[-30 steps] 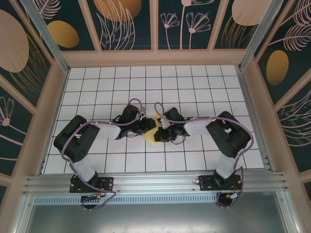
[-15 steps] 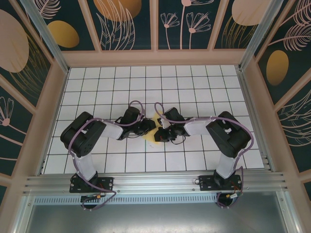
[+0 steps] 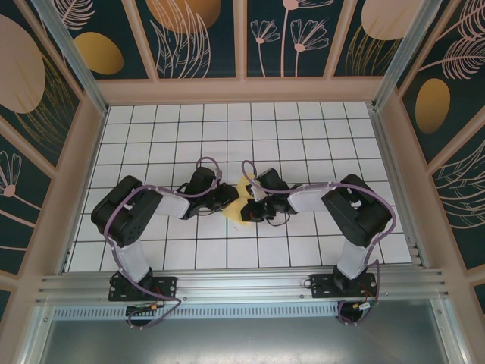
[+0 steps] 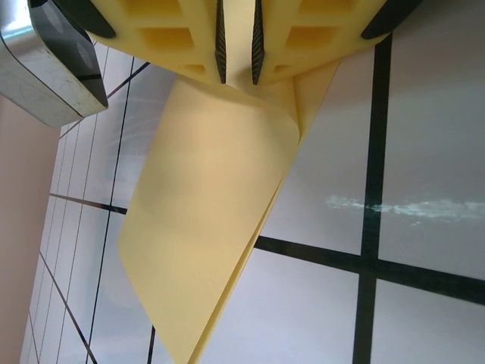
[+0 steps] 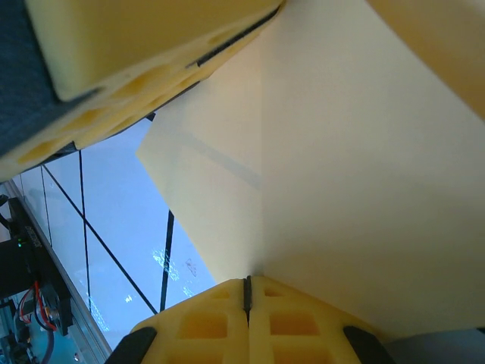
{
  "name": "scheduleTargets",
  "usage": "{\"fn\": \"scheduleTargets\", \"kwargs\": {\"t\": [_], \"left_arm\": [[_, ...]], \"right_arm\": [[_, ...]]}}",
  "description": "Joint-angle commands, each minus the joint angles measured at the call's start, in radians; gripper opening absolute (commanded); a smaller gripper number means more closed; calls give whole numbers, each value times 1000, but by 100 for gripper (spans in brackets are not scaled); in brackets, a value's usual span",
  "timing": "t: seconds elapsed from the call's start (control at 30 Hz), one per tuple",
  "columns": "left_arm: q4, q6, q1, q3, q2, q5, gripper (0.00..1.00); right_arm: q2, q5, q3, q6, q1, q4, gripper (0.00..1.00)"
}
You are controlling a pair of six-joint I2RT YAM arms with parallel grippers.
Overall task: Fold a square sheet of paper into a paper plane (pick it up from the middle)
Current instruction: Fold the triangle a second time at the center of the table.
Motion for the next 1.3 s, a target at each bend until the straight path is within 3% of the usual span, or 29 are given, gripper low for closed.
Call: {"fn": "scheduleTargets", "kwargs": {"t": [0.0, 0.33, 0.8, 0.93, 1.13, 1.27], "left_arm": [[-93, 18, 34, 12, -2, -116, 21], [-248, 35, 40, 101, 4, -219, 28], [-373, 88, 40, 208, 8, -262, 34], [-356, 102, 40, 192, -56, -184, 32], [-323, 103, 33, 137, -118, -31, 20], [-303, 106, 17, 130, -116, 5, 19]], "right_arm": [[3, 34, -49, 4, 1, -98, 1], [-8, 29, -47, 4, 4, -99, 1], [-3, 25, -41, -1, 6, -98, 1], [2, 27, -36, 1, 6, -93, 1], [5, 37, -22, 0, 7, -98, 2], [6, 41, -19, 2, 6, -97, 2]]}}
